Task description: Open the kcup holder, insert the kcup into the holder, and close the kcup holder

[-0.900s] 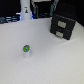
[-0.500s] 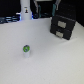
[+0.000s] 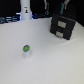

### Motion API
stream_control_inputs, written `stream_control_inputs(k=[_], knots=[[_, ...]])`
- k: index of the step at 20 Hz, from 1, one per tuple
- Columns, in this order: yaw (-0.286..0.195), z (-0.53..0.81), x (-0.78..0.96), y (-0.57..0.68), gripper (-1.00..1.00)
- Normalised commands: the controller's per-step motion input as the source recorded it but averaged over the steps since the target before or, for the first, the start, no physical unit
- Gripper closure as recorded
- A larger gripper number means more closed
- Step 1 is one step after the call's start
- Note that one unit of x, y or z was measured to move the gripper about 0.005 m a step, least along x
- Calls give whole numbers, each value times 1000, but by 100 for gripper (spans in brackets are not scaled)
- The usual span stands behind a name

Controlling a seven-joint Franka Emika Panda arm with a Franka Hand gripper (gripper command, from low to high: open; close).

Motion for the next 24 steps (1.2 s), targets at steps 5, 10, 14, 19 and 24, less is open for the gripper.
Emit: stream_control_inputs(k=[5,10,14,19,24], knots=[[-175,-152,-279,666,-100],[-162,-243,-304,644,-100],[-158,-271,-305,637,-100],[-162,-285,-274,587,-100],[-154,-351,-190,440,-100]])
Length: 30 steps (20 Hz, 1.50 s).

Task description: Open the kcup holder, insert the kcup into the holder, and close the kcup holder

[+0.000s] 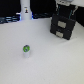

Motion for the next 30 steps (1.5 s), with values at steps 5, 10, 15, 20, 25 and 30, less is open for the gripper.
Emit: stream_control_inputs(k=[5,10,15,20,25,30], knots=[[-133,-397,-184,257,-100],[-117,-417,-309,146,-100],[-72,-414,-444,52,-100],[-20,-403,-451,41,-100],[10,-367,-363,74,-100],[-3,-55,-111,18,100]])
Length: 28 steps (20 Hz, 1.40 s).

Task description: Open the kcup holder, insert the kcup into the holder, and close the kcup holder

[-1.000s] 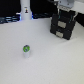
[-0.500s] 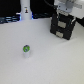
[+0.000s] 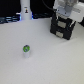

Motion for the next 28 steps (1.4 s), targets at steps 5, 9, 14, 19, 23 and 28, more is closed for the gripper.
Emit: stream_control_inputs(k=[5,9,14,19,23,28], knots=[[-9,-9,10,-18,100],[-18,9,151,-92,100],[-34,92,412,-241,100],[-52,177,779,-412,100],[-77,168,925,-427,100],[-75,124,933,-405,100]])
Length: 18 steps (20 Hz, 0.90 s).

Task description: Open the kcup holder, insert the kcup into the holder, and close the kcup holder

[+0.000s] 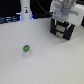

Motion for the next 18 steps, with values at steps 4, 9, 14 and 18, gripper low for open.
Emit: stream_control_inputs(k=[4,9,14,18], knots=[[-67,154,944,-350,100],[-78,157,934,-370,100],[-83,115,912,-405,100],[-81,101,899,-426,100]])
